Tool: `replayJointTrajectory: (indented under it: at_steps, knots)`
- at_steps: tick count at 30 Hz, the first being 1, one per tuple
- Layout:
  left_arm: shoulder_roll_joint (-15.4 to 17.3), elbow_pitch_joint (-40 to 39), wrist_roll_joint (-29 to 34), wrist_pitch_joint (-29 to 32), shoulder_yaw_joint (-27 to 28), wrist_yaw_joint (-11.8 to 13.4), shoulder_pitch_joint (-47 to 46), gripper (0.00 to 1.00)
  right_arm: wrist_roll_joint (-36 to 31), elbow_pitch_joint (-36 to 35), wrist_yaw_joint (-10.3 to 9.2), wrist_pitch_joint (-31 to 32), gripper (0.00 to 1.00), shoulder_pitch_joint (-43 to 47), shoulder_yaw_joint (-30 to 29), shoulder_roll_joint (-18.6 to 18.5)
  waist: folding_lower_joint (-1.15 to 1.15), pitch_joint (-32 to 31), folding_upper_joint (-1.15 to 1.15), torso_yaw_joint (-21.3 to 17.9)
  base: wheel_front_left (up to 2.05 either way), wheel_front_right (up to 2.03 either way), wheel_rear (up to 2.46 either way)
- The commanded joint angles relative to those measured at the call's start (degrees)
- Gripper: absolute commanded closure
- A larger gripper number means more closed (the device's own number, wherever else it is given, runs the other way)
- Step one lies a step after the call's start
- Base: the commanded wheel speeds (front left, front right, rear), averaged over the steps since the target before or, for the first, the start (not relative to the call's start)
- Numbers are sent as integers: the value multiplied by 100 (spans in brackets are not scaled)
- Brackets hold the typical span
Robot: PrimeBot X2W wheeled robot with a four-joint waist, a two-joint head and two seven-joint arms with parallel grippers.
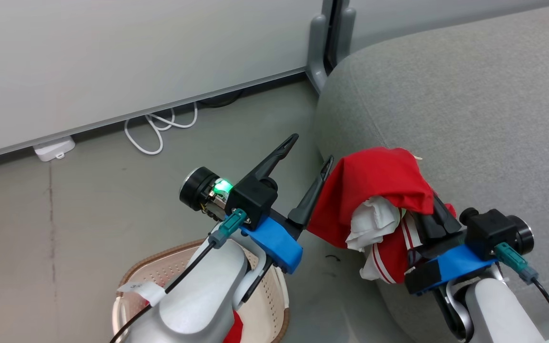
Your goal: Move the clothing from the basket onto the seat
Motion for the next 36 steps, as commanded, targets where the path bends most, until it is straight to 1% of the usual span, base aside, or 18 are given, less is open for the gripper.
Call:
replayJointTrajectory:
  at_steps: [1,7,11,17,21,26,29,36]
  knots:
    - [1,6,25,-16,-17,-19,7,0,29,-66,3,-22,100,94,-44,-21,0,68,0,-174,0,0,0]
    - [-27,54,63,-16,-104,-58,-88,0,43,-182,3,-22,100,225,-209,21,0,147,0,-517,0,0,0]
    - [-43,85,55,-16,-125,-62,-123,0,61,-236,3,-22,100,291,-227,52,0,155,0,-676,0,0,0]
    - [-59,90,44,-16,-105,-63,-120,0,90,-384,3,-22,100,321,-286,83,0,166,0,-753,0,0,0]
    - [-60,65,64,-16,-50,-49,-178,0,59,-565,3,-22,100,131,-390,3,0,245,0,-737,0,0,0]
    - [-22,34,140,-17,15,-15,-344,0,99,-778,3,-22,100,-434,-682,-147,0,565,0,-693,0,0,0]
    - [-5,30,206,-15,16,2,-529,0,122,-914,3,-22,100,-968,-906,-291,0,872,0,-653,0,0,0]
    - [5,17,390,102,-44,39,-1132,0,282,-1027,3,-21,100,-2427,-1609,-854,0,1847,0,-478,0,0,0]
